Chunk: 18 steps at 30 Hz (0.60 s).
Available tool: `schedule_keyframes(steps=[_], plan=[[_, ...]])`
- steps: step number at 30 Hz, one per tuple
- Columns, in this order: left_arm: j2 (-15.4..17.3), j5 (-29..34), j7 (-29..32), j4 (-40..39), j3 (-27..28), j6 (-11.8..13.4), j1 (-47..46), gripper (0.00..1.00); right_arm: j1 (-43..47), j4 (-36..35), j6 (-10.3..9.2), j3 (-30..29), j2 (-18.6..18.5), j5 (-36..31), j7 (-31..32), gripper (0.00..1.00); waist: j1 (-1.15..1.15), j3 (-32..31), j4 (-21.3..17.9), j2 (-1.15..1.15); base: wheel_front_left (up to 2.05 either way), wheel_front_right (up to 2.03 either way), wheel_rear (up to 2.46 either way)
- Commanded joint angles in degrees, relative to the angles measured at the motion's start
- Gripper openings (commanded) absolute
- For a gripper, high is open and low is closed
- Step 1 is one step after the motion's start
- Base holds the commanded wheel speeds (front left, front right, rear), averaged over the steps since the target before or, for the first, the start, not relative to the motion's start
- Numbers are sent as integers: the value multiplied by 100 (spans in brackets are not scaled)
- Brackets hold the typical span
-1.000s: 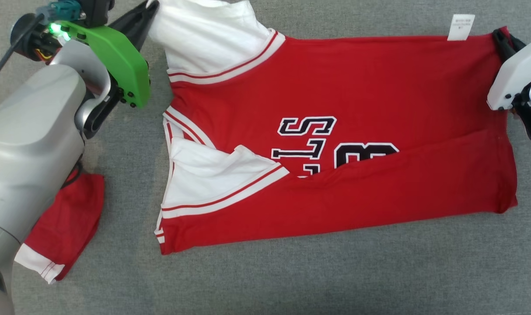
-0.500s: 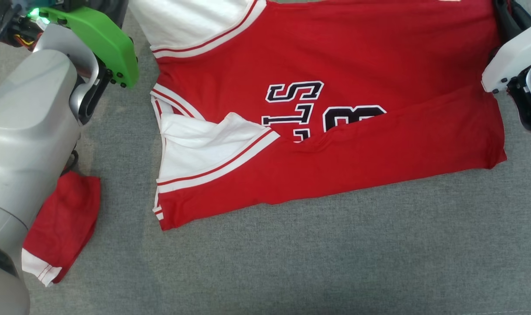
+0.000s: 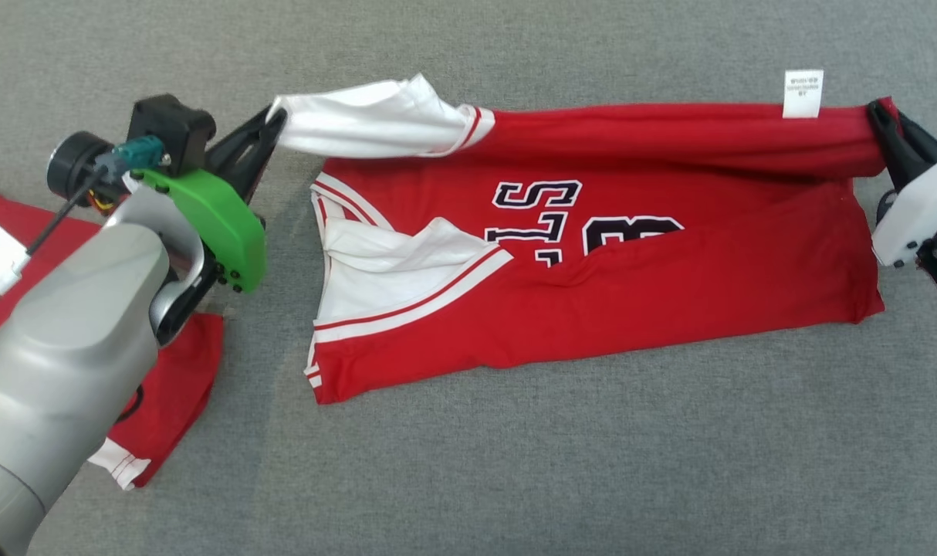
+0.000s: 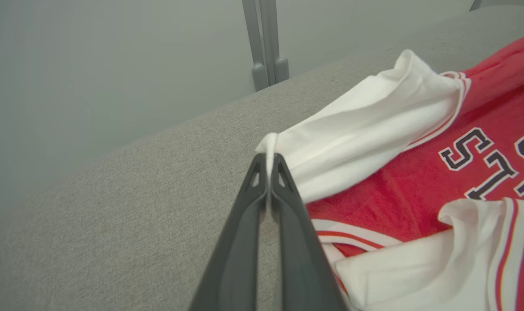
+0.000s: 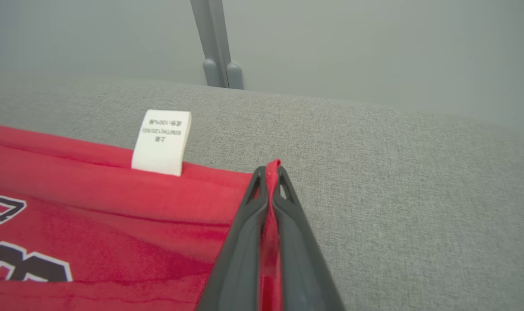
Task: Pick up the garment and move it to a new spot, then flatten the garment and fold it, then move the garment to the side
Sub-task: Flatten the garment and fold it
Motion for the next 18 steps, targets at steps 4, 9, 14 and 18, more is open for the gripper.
schedule_keyframes(steps=[4,9,14,18], plan=[[276,78,111,-411,-172,0,485,0,508,-334,-8,300,-387,376,47,0,0,-390,213,0,0,0,0],[596,136,518,-1054,-355,-5,976,0,972,-697,-8,624,-769,816,219,0,0,-615,246,0,0,0,0],[884,148,964,-1673,-441,36,1402,0,1261,-875,-8,832,-1011,1121,359,0,0,-715,228,0,0,0,0],[1017,121,1298,-2059,-479,83,1708,0,1427,-989,-8,1018,-1120,1307,467,0,0,-772,183,0,0,0,0]])
